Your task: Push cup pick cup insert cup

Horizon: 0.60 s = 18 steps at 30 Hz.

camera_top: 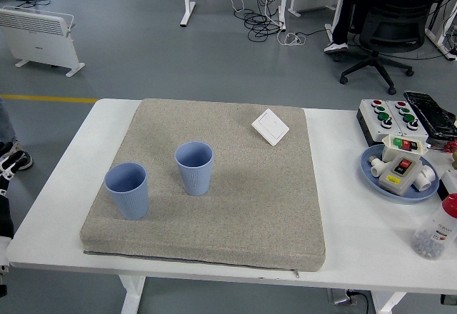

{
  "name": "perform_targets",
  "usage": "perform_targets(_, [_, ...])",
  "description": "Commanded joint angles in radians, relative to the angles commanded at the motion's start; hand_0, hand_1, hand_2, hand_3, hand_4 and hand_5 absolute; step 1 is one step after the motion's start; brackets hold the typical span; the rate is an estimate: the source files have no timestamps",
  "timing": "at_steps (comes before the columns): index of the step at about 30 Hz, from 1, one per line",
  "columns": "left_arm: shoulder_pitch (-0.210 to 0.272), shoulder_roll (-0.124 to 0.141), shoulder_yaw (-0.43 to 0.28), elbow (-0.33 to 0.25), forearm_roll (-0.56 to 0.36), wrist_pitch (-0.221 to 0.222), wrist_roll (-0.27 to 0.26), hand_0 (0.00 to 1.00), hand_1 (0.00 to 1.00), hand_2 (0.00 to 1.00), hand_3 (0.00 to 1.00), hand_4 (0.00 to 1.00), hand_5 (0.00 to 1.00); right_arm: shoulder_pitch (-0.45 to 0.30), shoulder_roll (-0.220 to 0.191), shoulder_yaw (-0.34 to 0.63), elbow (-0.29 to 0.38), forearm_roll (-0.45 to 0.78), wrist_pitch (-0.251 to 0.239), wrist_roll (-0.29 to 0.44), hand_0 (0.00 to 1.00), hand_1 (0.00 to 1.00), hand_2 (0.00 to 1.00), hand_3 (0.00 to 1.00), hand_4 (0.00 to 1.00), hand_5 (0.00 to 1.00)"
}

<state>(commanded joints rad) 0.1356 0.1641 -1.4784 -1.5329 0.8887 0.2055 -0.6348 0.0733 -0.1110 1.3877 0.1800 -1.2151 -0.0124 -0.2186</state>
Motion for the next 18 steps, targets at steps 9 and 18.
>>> perform_targets(9, [0.024,0.009,0.141,0.067,0.107,0.005,-0.006,0.261,0.381,0.405,0.447,0.606,0.998,0.004,0.0,0.001,0.0,-0.002,0.0,0.0,0.693,0.599,0.626,0.545,0.107,0.432])
perform_targets(18, [-0.027,0.003,0.177,0.123,0.346,-0.113,0.151,0.373,0.445,0.434,0.458,0.594,0.998,0.005,0.0,0.001,0.0,-0.006,0.0,-0.002,0.694,0.599,0.624,0.544,0.107,0.432])
